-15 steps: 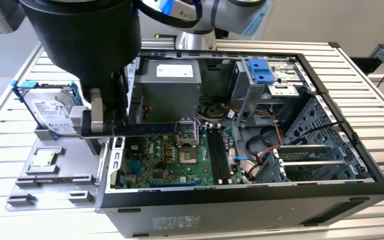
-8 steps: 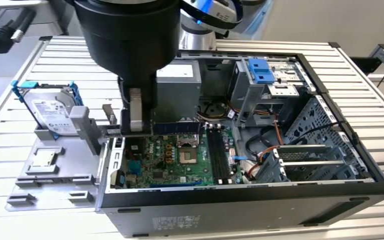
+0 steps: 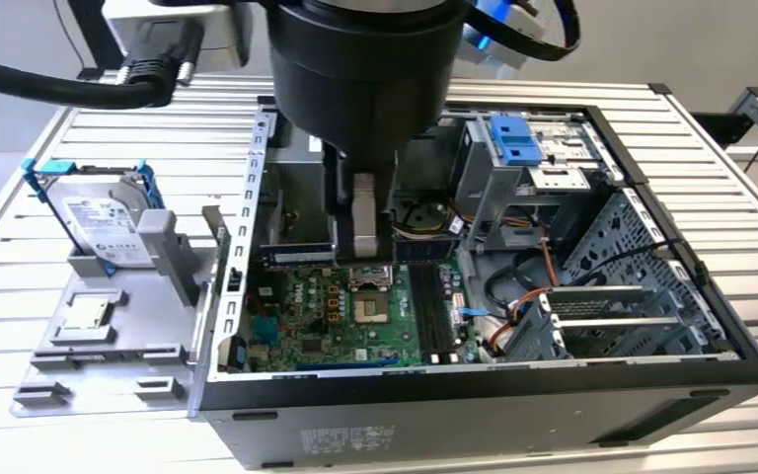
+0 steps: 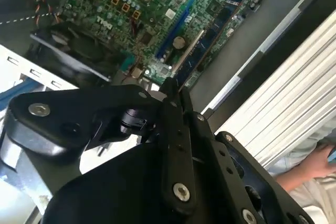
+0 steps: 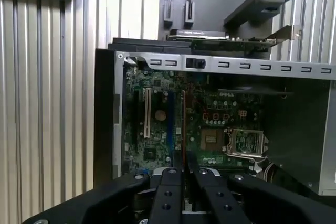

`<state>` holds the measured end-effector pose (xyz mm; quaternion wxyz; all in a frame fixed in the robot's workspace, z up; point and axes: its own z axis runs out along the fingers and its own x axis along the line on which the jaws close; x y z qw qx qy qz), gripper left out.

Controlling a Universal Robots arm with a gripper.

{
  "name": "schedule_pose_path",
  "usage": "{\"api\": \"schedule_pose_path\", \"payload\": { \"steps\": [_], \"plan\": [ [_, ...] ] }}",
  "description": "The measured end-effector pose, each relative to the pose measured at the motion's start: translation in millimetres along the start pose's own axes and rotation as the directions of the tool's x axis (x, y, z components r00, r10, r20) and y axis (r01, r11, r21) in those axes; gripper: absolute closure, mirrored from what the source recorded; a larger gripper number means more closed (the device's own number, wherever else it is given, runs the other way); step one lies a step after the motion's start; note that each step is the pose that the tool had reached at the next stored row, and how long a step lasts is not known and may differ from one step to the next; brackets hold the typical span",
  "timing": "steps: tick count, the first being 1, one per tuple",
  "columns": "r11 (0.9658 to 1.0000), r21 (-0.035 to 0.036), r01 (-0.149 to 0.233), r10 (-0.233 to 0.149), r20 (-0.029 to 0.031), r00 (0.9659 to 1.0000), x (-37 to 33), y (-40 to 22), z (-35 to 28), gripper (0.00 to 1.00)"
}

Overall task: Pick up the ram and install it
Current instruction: 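Pick up the ram and move it above insertion slot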

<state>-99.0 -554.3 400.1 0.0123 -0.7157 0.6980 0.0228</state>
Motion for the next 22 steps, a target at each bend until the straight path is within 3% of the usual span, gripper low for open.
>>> {"api": "schedule_pose_path", "payload": {
  "steps": [10,18,20,22],
  "plan": [
    [1.0,-0.0018,0.0,0.0,0.0,1.0,1.4,-54.4,-0.8,1.0],
    [1.0,-0.0031,0.0,0.0,0.0001,1.0,2.3,-91.6,-1.4,1.0],
    [1.0,-0.0035,0.0,0.0,0.0001,1.0,2.6,-107.9,-1.7,1.0],
    [1.0,-0.0035,0.0,0.0,0.0,1.0,2.7,-110.7,-1.8,1.0]
  ]
}}
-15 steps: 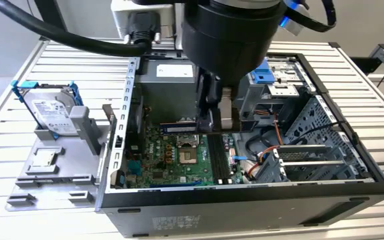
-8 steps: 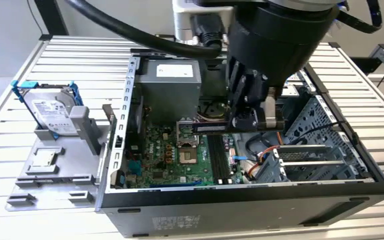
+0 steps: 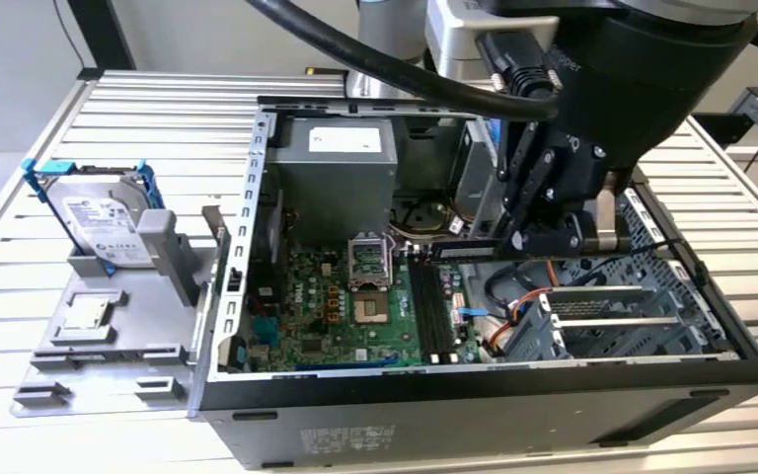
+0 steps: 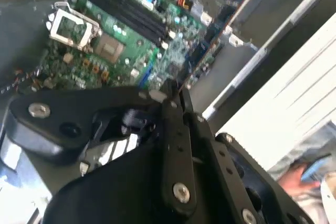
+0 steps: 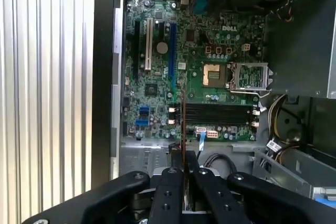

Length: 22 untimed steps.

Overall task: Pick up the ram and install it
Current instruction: 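Pick up the ram and move it above insertion slot, then insert the ram into the slot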

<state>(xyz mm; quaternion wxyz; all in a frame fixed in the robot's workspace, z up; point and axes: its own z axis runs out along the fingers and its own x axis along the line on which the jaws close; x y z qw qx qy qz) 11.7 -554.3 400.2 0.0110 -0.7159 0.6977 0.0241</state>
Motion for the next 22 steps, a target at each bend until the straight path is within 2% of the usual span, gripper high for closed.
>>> {"api": "schedule_pose_path", "payload": {
  "steps": [2,4,6,10,22],
  "plan": [
    [1.0,0.0,0.0,0.0,-0.0001,1.0,-1.3,0.0,0.0,1.0],
    [1.0,0.0,0.0,0.0,-0.0002,1.0,-10.0,-0.4,0.4,1.0],
    [1.0,0.0,0.0,0.0,-0.0001,1.0,-21.5,-0.6,1.0,1.0],
    [1.0,0.0,0.0,0.0,0.0002,1.0,-52.9,-1.4,2.7,1.0],
    [1.0,0.0,0.0,0.0,0.0,1.0,-107.5,-2.8,5.3,1.0]
  ]
}}
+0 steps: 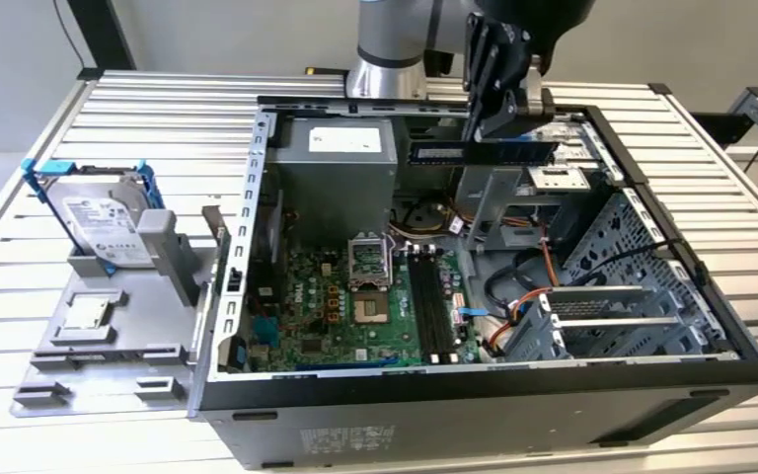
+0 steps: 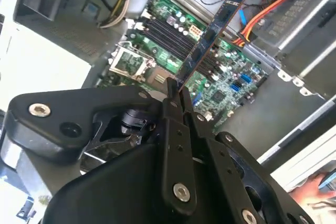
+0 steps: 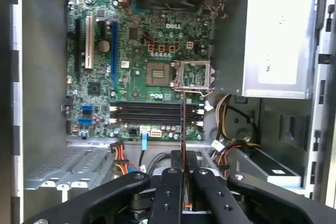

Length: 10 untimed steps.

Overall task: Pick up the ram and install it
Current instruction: 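Insert the ram into the slot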

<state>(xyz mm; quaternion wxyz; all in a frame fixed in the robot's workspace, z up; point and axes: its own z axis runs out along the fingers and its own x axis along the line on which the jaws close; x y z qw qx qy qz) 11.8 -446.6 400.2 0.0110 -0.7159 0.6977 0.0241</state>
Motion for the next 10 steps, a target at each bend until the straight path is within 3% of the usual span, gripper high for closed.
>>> {"api": "schedule_pose_path", "payload": {
  "steps": [1,10],
  "plan": [
    [1.0,0.0,0.0,0.0,0.0002,1.0,-3.6,-0.1,0.3,1.0],
    [1.0,0.0,0.0,0.0,0.0001,1.0,-4.3,-0.1,0.2,1.0]
  ]
}}
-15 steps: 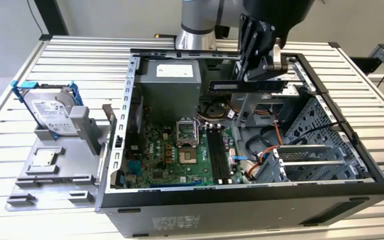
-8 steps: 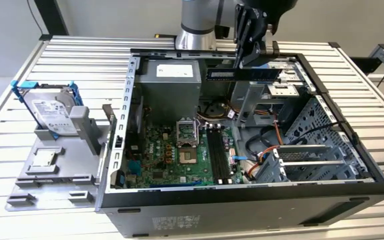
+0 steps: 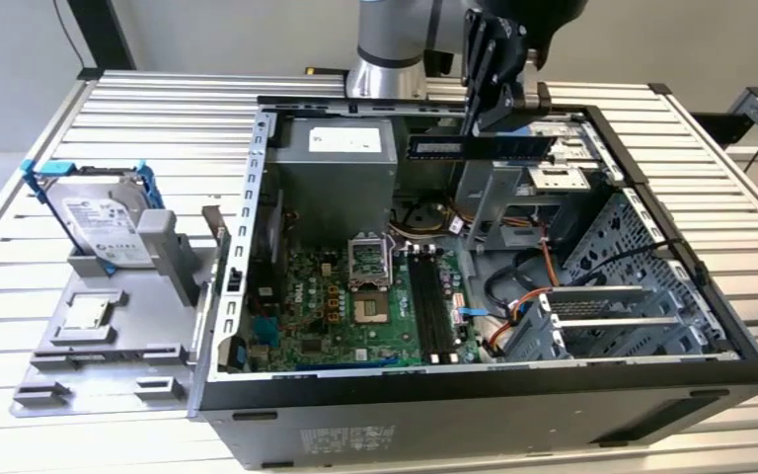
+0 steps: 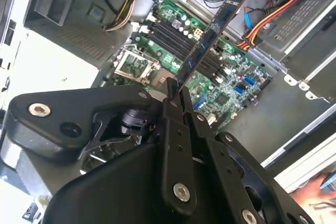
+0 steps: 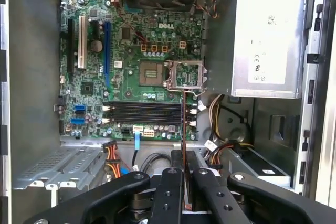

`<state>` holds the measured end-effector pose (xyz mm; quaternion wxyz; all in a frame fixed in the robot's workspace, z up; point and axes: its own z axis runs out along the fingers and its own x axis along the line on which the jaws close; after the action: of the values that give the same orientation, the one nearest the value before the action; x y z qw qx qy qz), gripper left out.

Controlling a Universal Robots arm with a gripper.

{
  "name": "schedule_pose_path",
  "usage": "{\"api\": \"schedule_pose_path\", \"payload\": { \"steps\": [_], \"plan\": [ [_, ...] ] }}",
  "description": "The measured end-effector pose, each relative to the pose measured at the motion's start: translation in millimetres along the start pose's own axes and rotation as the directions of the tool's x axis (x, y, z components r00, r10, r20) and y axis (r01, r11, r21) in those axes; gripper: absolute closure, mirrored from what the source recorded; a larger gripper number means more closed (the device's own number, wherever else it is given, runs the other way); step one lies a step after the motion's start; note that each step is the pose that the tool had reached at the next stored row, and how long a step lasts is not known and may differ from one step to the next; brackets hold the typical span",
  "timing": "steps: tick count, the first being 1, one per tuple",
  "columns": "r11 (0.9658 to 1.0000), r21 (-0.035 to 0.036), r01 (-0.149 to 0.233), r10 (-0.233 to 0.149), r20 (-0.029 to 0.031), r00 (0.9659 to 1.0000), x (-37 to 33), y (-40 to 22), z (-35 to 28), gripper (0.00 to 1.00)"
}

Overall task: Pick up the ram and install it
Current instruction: 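Insert the ram into the slot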

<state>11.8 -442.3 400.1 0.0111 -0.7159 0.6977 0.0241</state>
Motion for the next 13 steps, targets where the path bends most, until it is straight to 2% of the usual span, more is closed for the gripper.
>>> {"api": "schedule_pose_path", "payload": {
  "steps": [8,10,13],
  "plan": [
    [1.0,0.0003,-0.006,0.006,-0.0008,1.0,-0.5,0.0,0.0,1.0],
    [0.9993,0.0018,-0.036,0.036,-0.0001,0.9994,-0.5,0.0,0.0,1.0],
    [0.9965,0.0041,-0.084,0.084,0.0009,0.9965,-0.5,0.0,0.0,1.0]
  ]
}}
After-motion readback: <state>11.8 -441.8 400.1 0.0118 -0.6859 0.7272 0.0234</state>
